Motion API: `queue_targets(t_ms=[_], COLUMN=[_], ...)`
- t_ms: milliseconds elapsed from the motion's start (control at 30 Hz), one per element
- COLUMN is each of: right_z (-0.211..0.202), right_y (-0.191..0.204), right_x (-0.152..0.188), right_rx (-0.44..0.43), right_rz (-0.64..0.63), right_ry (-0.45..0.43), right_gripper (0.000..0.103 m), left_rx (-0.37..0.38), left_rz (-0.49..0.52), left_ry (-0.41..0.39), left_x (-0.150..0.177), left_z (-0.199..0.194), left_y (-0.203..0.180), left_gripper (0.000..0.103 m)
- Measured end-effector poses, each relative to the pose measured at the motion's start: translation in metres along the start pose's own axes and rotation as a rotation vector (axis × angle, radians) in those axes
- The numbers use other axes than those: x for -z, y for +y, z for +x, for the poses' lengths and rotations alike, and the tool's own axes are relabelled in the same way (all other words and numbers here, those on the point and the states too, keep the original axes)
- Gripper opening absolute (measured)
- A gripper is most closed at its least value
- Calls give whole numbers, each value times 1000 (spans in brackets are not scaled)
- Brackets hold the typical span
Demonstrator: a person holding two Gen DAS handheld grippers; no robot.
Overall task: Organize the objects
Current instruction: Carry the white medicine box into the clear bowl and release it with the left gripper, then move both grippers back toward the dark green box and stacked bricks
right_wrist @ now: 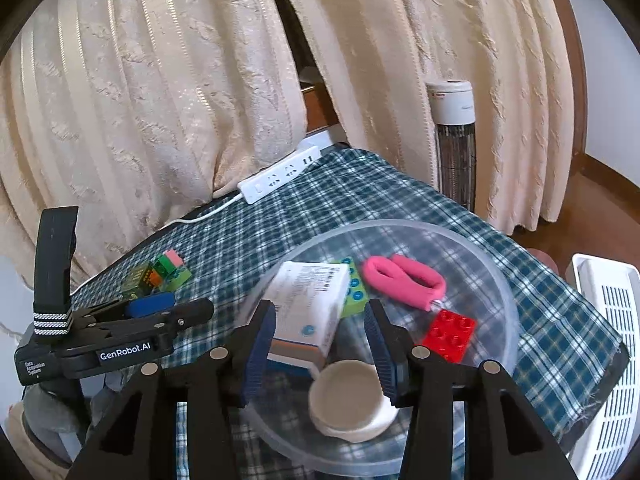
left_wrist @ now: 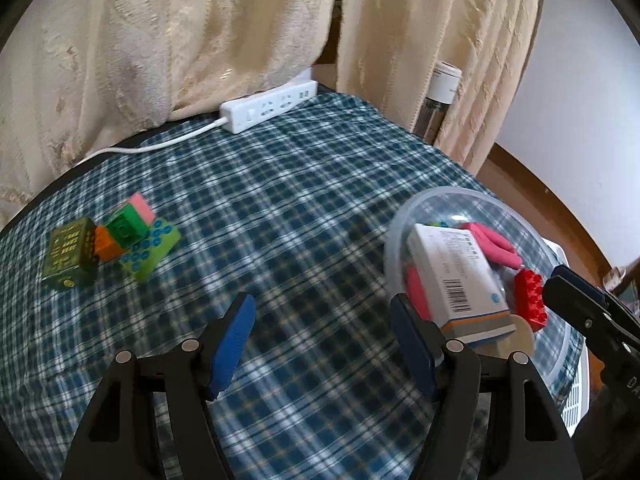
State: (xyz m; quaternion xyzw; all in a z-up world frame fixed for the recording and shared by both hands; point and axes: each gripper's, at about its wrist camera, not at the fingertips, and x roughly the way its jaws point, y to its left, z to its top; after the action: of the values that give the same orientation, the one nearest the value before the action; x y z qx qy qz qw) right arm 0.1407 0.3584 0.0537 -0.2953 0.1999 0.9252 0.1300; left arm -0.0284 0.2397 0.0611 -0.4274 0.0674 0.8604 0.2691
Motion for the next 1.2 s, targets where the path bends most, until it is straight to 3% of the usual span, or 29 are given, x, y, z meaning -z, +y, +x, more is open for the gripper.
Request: queue_targets(t_ms=[533, 1200], right_z=[18, 67], right_y=[64, 134], right_x=[-1, 17], right_rx=[-62, -163], right_rz=[-79, -164], right_ry=[19, 141], right_gripper=[60, 73], left_rx=[-101, -229], left_rz=[-142, -295], left_ry=[-32, -50], left_x=[8, 19], left_z=[-25, -43], left_y=[94, 193], left_gripper=[71, 71])
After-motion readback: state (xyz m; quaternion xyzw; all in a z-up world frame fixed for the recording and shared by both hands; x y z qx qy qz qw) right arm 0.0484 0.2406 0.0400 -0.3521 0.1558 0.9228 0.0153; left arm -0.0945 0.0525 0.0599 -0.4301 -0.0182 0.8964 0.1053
